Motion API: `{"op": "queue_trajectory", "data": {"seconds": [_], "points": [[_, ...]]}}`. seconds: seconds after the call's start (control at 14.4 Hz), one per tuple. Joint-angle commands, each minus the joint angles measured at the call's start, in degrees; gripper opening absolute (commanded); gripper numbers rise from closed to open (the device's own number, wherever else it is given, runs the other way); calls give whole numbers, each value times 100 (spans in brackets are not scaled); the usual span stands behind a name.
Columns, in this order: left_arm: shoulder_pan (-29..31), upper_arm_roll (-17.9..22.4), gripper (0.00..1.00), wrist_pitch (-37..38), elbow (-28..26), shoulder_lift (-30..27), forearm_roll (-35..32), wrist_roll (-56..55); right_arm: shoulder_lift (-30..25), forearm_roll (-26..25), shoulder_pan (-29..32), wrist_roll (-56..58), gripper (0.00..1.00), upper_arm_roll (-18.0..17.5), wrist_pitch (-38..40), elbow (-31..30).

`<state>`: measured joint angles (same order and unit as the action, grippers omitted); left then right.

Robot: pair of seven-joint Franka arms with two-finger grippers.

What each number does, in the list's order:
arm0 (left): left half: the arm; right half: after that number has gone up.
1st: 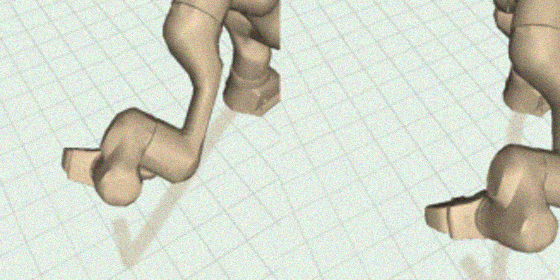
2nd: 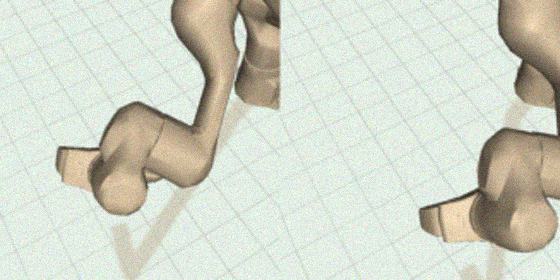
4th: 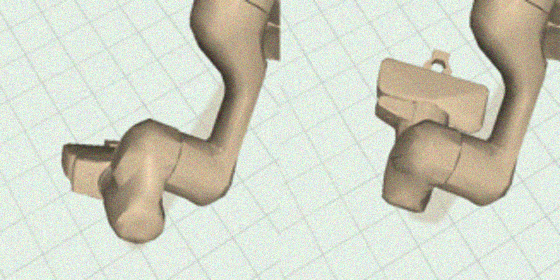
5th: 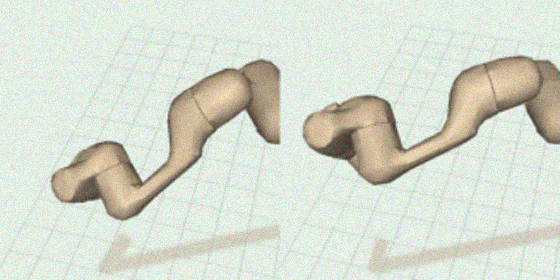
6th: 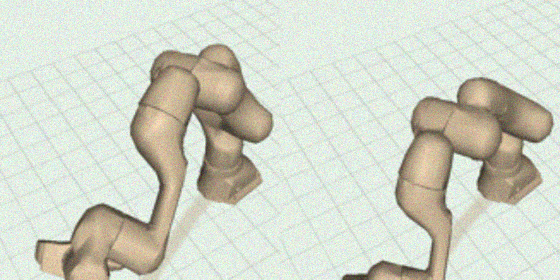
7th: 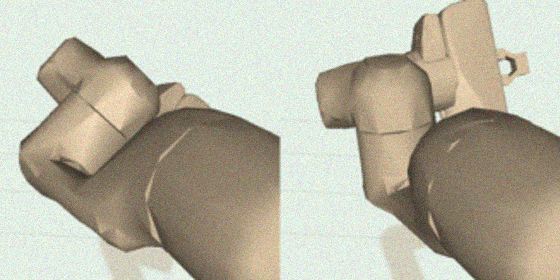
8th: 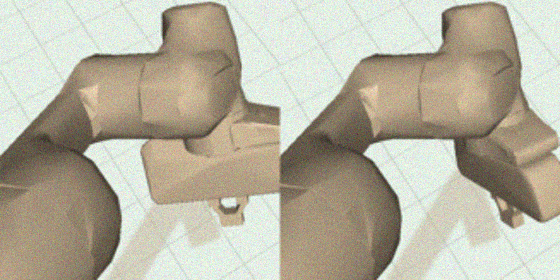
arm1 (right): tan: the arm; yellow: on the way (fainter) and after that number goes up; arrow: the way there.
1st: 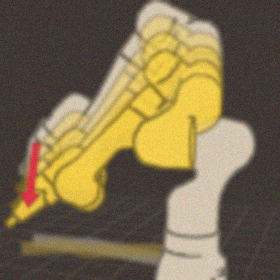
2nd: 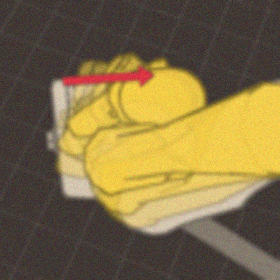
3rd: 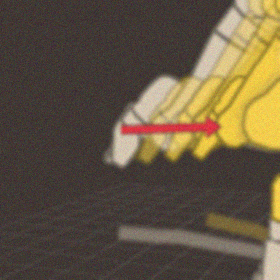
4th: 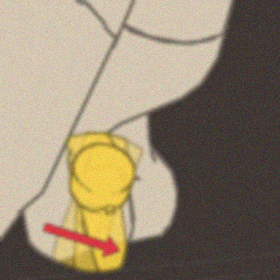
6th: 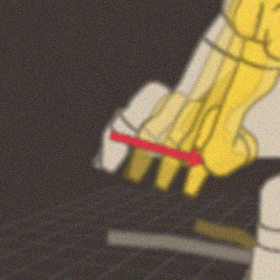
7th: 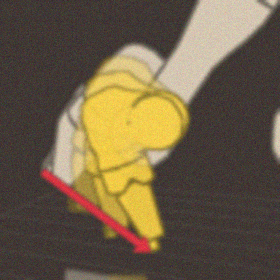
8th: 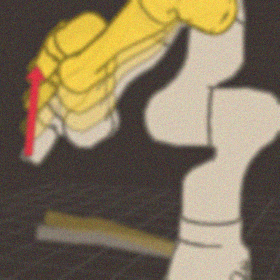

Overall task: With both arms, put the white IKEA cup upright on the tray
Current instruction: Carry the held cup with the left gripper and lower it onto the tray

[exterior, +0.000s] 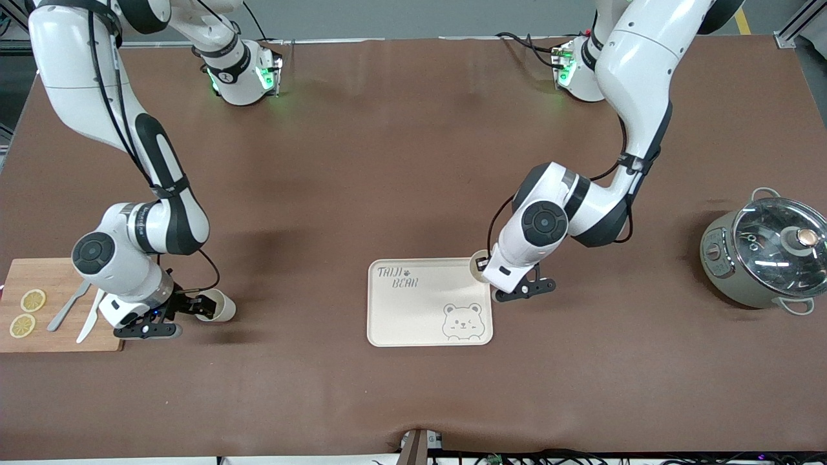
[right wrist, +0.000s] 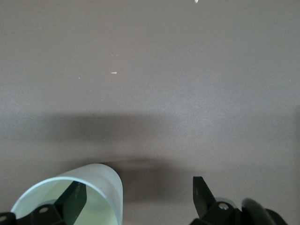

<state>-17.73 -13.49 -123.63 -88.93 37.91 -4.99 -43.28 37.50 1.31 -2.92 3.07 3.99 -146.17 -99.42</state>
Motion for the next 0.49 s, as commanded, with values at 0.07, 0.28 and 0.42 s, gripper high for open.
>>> {"op": "queue_trajectory", "data": {"seconds": [0.07,0.28,0.42], "points": [[-177,48,0,-73,376,295,-125,-365,-50,97,-59,97,100,-3,-70,-68],[-283,57,0,-398,403,409,-125,-558,-41,97,-50,71,99,-65,-26,-68],[-292,57,0,-451,403,427,-125,-594,-50,106,-33,35,60,-117,-8,-59]]}}
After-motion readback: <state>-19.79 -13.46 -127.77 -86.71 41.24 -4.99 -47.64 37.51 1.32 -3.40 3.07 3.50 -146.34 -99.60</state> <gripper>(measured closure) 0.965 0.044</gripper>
